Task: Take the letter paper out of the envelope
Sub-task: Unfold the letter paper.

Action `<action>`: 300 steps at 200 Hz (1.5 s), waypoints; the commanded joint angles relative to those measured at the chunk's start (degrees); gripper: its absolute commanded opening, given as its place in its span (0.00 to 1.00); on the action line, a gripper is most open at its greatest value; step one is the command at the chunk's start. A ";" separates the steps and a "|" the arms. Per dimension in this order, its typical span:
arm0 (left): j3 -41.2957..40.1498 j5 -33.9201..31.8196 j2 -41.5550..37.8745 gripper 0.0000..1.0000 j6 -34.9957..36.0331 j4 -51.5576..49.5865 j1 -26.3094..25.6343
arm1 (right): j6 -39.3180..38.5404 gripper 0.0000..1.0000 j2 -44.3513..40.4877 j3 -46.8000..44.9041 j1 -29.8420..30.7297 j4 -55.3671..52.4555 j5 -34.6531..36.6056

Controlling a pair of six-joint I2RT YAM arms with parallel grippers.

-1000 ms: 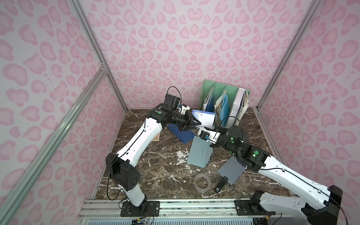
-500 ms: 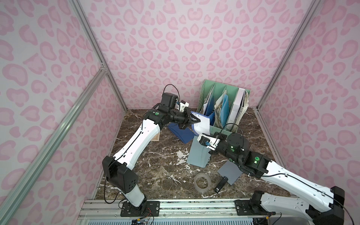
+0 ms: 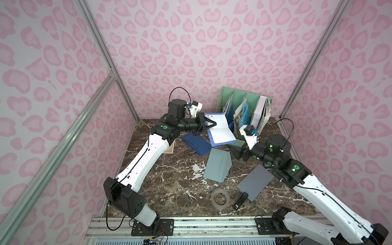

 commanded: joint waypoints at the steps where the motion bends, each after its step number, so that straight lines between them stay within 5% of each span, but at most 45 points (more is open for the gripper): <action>1: -1.94 -0.40 -1.46 0.00 5.13 3.66 -0.03 | 15.84 0.82 0.73 1.48 -10.59 2.02 -23.20; 34: -5.23 0.26 -3.89 0.00 6.28 7.86 -0.25 | 38.63 0.90 7.34 -0.95 -18.64 19.84 -41.66; 60: -5.74 -0.68 -5.34 0.00 10.55 5.35 -0.61 | 50.26 0.97 9.86 -2.08 -21.70 31.78 -45.13; 101: -7.72 -3.49 -7.65 0.00 15.94 1.29 -0.72 | 52.94 0.97 9.80 0.10 -22.01 33.06 -43.06; 151: -8.91 1.42 -7.70 0.00 12.72 9.16 -2.30 | 48.81 0.95 15.44 4.11 -15.74 23.84 -44.48; 208: -6.97 6.40 -6.43 0.00 10.14 10.95 -2.57 | 54.25 0.76 22.79 9.13 -14.95 28.27 -53.12; 300: -6.11 7.56 -5.03 0.00 8.62 12.46 -2.52 | 61.07 0.45 22.36 6.47 -12.73 36.35 -54.95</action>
